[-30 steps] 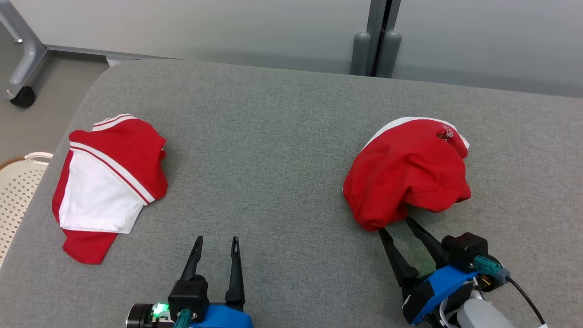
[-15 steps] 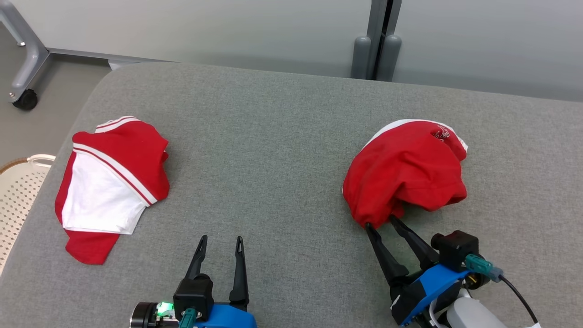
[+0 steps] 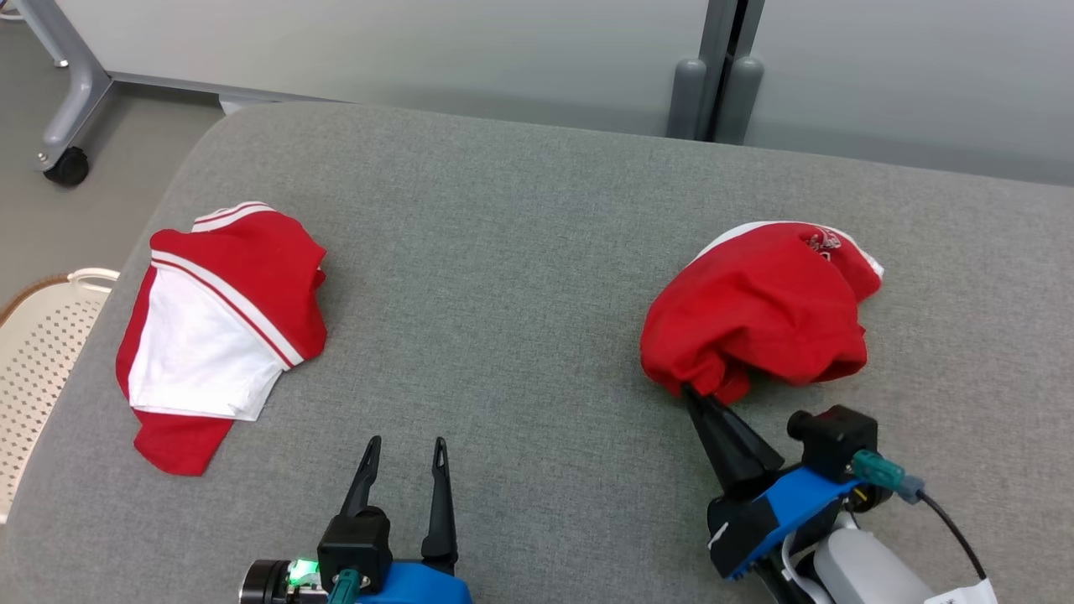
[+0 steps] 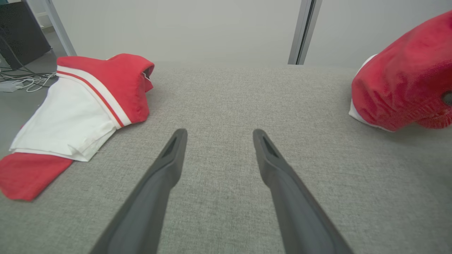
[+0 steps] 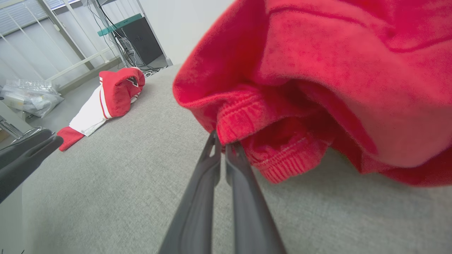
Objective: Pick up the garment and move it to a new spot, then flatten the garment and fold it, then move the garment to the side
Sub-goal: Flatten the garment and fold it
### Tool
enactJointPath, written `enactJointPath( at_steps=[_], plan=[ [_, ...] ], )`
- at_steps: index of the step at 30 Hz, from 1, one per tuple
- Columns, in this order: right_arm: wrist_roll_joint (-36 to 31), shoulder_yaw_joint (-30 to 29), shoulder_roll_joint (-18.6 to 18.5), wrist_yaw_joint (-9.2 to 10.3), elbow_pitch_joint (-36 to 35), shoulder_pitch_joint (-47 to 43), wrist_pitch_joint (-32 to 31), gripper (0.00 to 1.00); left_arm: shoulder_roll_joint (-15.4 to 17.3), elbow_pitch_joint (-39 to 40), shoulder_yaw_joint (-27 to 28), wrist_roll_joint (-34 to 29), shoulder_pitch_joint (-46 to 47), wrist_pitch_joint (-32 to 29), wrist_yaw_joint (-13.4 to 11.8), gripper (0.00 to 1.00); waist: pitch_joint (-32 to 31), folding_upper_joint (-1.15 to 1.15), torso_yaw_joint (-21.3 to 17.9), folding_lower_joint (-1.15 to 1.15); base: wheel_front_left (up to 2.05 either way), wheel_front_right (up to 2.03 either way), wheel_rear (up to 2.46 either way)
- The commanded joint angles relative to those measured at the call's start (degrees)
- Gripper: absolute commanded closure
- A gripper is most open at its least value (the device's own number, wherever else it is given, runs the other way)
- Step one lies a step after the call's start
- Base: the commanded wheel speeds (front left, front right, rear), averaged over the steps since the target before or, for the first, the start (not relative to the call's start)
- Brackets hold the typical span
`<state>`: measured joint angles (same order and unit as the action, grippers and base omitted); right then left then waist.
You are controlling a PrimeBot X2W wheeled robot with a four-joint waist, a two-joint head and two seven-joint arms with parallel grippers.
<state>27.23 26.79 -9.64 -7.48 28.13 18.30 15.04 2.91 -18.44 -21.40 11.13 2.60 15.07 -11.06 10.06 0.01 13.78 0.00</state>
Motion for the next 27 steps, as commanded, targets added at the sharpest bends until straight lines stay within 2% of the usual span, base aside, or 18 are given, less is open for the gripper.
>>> enactJointPath(
  at_steps=[1, 8, 14, 18, 27],
  plan=[
    [0.04, -0.51, -0.16, -0.03, -0.91, 0.34, 0.19, 1.0, -0.03, 0.01, 0.03, 0.26, -0.23, 0.16, -0.14, 0.0, -0.21, -0.01, -0.17, 0.0, 0.0, 0.0, 0.0],
    [-0.27, -4.17, -0.58, -0.03, -7.22, 1.94, 0.19, 1.0, -0.03, -0.7, 0.67, 1.47, -1.01, 0.16, 0.43, 0.0, -2.84, -0.01, -2.08, 0.0, 0.0, 0.0, 0.0],
    [0.73, -6.1, -1.55, -0.03, -10.92, 6.7, 0.19, 1.0, -0.02, -1.04, 0.72, 2.53, -1.2, 0.16, 1.23, 0.0, -5.44, -0.01, -3.11, 0.0, 0.0, 0.0, 0.0],
    [1.79, -4.82, -2.39, -0.03, -12.25, 11.49, 0.19, 1.0, -0.02, -1.66, 0.89, 2.97, -1.76, 0.16, 1.77, 0.0, -6.75, -0.01, -3.0, 0.0, 0.0, 0.0, 0.0],
    [4.21, 3.02, -3.93, -0.02, -16.48, 23.79, 0.18, 1.0, -0.02, -2.24, 1.43, 3.66, -3.39, 0.15, 2.21, 0.0, -8.15, -0.01, -1.99, 0.0, 0.0, 0.0, 0.0]
  ],
)
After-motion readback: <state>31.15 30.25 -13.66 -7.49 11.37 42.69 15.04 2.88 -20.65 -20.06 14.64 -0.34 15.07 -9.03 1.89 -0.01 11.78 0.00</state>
